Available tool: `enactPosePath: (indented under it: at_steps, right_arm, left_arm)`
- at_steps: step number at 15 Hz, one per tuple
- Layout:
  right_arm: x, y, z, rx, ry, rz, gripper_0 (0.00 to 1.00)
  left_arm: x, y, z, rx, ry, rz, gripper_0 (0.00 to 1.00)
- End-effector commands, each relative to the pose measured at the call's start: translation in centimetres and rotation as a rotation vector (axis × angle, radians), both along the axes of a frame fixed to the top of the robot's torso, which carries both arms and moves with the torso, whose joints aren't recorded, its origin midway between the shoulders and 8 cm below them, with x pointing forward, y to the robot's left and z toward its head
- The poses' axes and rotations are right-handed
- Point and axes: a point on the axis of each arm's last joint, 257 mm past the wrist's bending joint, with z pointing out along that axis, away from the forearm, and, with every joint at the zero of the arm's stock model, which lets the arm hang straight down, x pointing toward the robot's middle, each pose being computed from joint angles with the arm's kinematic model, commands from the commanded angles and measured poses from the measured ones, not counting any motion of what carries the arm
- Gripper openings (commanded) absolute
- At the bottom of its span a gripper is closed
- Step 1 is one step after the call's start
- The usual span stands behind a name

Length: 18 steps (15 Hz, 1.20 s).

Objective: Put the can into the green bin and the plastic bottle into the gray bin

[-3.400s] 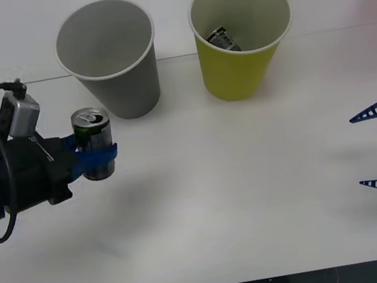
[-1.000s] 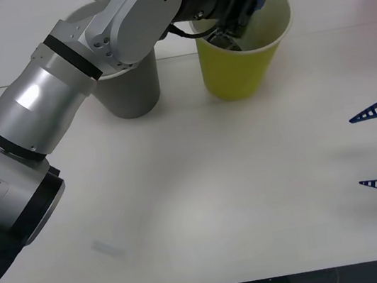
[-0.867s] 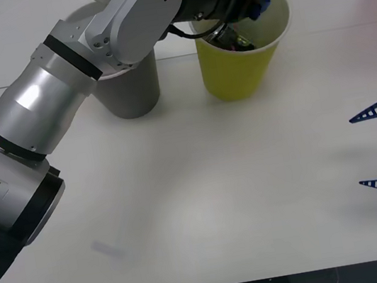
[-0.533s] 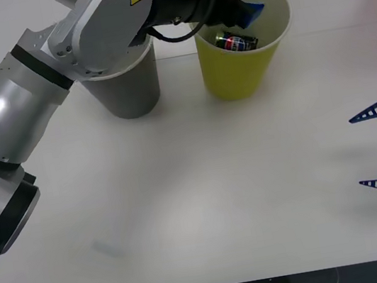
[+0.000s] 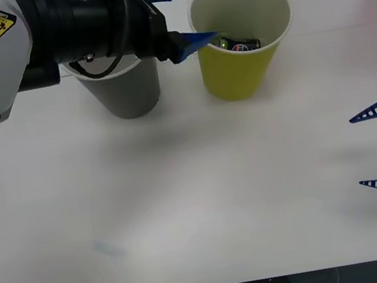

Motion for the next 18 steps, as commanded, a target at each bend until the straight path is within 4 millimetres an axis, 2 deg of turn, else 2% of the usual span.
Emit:
enactPosePath:
  at_steps: [1,8,12,18]
  right_arm:
    - [0.0,0.0,0.0,0.0,0.0,0.0,1.0]
    - [0.0,0.0,0.0,0.0,0.0,0.0,1.0]
    - [0.0,0.0,0.0,0.0,0.0,0.0,1.0]
    - [0.0,0.0,0.0,0.0,0.0,0.0,1.0]
  left_arm:
    - [-1.9,3.4,-1.5,0.012,-0.014,-0.021,1.0]
    - [-5.7,12.6,-5.5,0.092,-0.088,-0.082,1.0]
    - [-8.4,18.2,-7.2,0.219,-0.081,-0.136,1.0]
    - [-10.5,25.1,-11.3,0.347,-0.08,-0.226,1.0]
